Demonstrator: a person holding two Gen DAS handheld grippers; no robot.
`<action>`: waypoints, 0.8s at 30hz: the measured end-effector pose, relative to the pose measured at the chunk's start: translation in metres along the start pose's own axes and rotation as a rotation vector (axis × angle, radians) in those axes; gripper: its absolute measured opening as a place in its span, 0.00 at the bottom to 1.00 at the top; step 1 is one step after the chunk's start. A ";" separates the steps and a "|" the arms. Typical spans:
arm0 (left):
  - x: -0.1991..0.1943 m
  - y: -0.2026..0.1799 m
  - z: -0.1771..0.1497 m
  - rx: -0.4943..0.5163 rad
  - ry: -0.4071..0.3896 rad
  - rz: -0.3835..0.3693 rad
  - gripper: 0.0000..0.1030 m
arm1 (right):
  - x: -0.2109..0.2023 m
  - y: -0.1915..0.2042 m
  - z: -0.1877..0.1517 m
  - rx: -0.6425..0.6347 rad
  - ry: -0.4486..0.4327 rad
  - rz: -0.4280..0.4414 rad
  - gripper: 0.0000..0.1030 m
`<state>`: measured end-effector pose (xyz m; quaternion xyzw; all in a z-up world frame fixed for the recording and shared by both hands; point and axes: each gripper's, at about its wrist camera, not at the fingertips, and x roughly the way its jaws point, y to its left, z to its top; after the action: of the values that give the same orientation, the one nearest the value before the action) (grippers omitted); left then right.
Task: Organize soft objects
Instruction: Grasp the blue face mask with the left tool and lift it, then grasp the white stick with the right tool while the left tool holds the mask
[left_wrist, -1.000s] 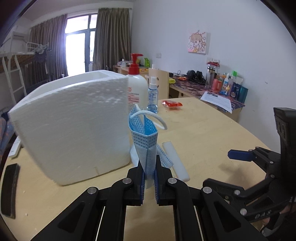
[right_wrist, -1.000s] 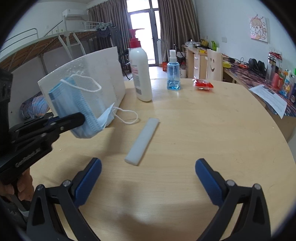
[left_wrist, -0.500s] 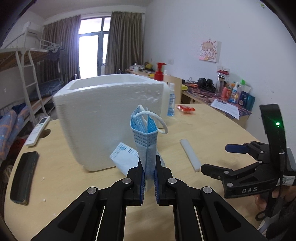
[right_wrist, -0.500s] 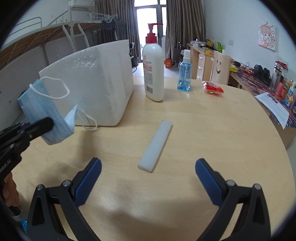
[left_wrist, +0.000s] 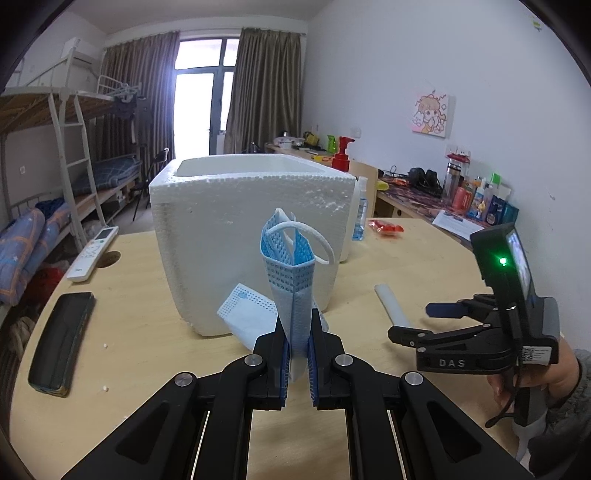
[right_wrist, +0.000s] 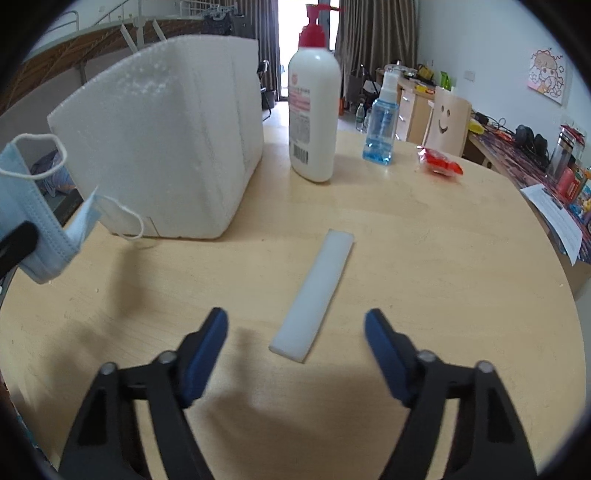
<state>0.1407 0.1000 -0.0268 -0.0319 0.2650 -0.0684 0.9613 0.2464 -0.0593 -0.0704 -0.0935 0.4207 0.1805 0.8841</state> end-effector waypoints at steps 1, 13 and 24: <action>0.000 0.000 0.000 -0.001 0.000 -0.001 0.09 | 0.002 0.000 0.000 0.002 0.010 0.004 0.67; -0.002 0.005 -0.002 -0.009 -0.012 -0.020 0.09 | 0.012 0.003 -0.001 0.022 0.062 -0.038 0.45; -0.007 0.006 -0.003 -0.016 -0.031 -0.044 0.09 | 0.016 0.003 0.004 0.037 0.076 -0.036 0.29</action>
<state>0.1345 0.1071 -0.0263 -0.0466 0.2497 -0.0868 0.9633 0.2571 -0.0516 -0.0802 -0.0918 0.4555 0.1531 0.8722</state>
